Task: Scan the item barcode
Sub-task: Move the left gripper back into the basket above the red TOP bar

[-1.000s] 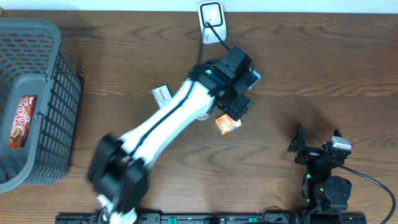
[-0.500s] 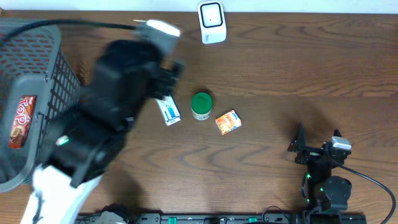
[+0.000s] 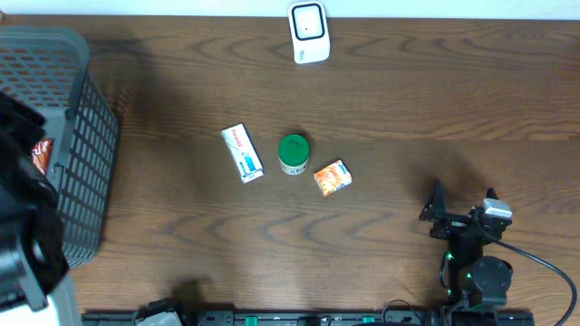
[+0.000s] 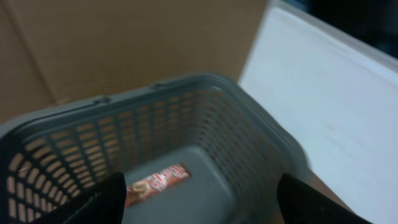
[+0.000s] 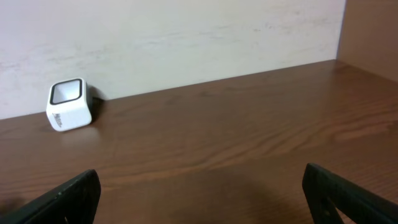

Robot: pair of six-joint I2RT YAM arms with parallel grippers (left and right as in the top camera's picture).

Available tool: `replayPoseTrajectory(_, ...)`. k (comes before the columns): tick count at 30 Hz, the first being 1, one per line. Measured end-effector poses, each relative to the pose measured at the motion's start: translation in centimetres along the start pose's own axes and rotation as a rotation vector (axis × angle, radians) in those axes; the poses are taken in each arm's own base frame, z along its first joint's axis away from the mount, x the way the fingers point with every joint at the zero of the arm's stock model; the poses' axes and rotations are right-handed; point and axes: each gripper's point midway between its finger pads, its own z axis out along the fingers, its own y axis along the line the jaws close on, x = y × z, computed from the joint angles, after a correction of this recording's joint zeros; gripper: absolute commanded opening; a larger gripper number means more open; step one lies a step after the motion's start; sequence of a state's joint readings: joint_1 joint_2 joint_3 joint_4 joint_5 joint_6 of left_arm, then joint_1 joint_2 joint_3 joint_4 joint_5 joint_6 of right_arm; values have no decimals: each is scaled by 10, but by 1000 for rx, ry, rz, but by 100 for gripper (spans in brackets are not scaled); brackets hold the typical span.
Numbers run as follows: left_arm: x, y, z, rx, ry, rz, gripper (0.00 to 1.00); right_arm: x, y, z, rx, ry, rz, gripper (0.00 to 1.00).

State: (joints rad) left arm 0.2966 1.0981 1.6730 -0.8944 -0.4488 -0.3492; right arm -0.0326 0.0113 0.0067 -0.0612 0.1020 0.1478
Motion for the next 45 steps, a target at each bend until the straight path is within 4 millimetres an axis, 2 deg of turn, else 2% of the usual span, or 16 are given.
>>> replayPoseTrajectory(2, -1, 13, 20, -71, 2, -32, 78, 0, 0, 0, 0, 0, 0, 99)
replayPoseTrajectory(5, 7, 30, 52, -165, 43, -39, 78, 0, 0, 0, 0, 0, 0, 99)
replayPoseTrajectory(9, 32, 43, 99, -240, 149, -36, 78, 0, 0, 0, 0, 0, 0, 99)
replayPoseTrajectory(10, 39, 44, 111, -247, 178, -33, 81, 0, 0, 0, 0, 0, 0, 99)
replayPoseTrajectory(14, 64, 43, 151, -232, 272, 30, 81, 0, 0, 0, 0, 0, 0, 99)
replayPoseTrajectory(17, 86, 45, 177, -207, 361, 123, 81, 0, 0, 0, 0, 0, 0, 99)
replayPoseTrajectory(21, 116, 56, 206, -199, 473, 242, 81, 0, 0, 0, 0, 0, 0, 99)
replayPoseTrajectory(26, 156, 67, 232, -144, 615, 339, 82, 0, 0, 0, 0, 0, 0, 99)
replayPoseTrajectory(32, 193, 85, 255, -109, 734, 405, 82, 0, 0, 0, 0, 0, 0, 99)
replayPoseTrajectory(38, 214, 98, 269, -93, 793, 438, 82, 0, 0, 0, 0, 0, 0, 99)
replayPoseTrajectory(45, 255, 102, 285, -49, 897, 481, 82, 0, 0, 0, 0, 0, 0, 99)
